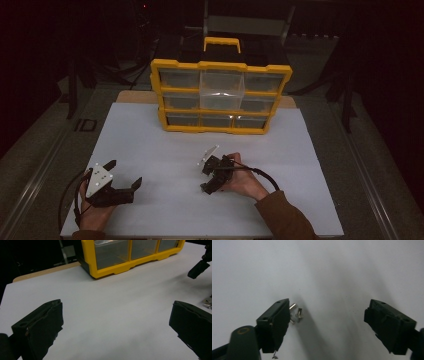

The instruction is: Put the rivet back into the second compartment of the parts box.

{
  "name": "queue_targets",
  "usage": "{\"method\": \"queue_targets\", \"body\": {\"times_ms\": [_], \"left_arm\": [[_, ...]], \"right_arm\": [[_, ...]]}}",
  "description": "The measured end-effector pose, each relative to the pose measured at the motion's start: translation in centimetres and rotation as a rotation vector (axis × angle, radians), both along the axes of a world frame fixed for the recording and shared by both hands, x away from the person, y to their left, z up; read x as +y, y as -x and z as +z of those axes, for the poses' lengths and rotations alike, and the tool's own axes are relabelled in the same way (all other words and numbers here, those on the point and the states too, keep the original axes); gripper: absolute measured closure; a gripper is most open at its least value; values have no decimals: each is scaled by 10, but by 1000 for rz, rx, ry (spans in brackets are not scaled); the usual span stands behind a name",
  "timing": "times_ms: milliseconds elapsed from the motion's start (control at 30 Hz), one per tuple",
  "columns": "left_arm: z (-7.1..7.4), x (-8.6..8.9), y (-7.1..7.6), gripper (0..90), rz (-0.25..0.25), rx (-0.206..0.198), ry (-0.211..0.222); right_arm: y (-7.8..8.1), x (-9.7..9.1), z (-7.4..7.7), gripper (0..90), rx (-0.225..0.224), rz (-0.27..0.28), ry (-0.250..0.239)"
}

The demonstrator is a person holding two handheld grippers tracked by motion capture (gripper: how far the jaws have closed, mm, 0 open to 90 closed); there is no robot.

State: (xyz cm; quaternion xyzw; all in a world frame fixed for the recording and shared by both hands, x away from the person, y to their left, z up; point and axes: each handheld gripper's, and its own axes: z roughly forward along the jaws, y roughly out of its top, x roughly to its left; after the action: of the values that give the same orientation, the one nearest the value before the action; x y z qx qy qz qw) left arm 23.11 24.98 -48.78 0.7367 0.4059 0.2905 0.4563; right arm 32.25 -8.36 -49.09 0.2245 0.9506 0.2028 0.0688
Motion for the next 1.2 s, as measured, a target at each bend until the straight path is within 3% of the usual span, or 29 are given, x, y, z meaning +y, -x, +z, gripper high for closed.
{"method": "queue_targets", "body": {"times_ms": [200,567,600,1200], "left_arm": [[0,1,0,0,1,-1,1],[0,1,0,0,1,-1,0],[0,0,0,0,1,0,0],[0,0,0,0,1,3,-2]], "right_arm": [[2,1,-1,232,10,3,6],[2,4,-2,460,55,-8,-14],[4,5,-2,528,66,4,-13],[12,12,-7,801,73,59,68]]}}
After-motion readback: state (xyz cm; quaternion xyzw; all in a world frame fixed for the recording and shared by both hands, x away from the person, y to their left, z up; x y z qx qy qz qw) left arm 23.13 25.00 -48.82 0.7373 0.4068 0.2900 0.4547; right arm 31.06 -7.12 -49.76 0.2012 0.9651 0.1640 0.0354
